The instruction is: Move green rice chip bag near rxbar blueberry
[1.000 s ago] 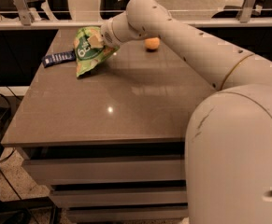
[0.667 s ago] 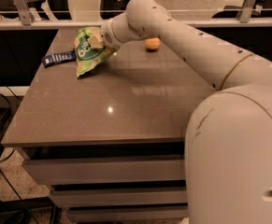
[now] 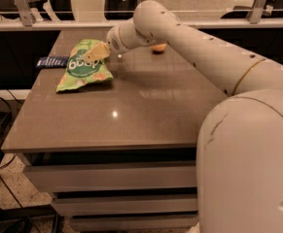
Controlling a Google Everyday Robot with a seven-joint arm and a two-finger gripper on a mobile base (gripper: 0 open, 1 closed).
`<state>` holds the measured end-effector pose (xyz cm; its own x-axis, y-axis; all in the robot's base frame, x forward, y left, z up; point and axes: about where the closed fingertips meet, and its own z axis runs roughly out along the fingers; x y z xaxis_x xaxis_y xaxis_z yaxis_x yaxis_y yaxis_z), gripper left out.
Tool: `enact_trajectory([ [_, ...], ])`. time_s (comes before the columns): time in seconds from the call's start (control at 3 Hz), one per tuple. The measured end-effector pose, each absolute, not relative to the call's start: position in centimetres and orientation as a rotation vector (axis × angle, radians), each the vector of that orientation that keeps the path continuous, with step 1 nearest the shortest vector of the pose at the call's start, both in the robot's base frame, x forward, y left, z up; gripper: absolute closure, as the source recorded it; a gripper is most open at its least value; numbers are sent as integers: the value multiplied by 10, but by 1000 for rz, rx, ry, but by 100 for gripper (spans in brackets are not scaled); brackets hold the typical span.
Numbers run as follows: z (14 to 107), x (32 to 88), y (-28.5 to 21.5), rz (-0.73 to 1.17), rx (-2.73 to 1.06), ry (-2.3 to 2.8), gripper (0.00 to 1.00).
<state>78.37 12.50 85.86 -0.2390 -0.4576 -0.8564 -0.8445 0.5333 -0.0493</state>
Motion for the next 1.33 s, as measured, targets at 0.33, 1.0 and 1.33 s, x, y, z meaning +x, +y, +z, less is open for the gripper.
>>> enact_trajectory([
  [0.33,857,781,112,525,-1064,1882,0],
  [1.0,868,774,64,478,-1026,1889,0],
  [1.33,887,760,32,536,-1017,1859,0],
])
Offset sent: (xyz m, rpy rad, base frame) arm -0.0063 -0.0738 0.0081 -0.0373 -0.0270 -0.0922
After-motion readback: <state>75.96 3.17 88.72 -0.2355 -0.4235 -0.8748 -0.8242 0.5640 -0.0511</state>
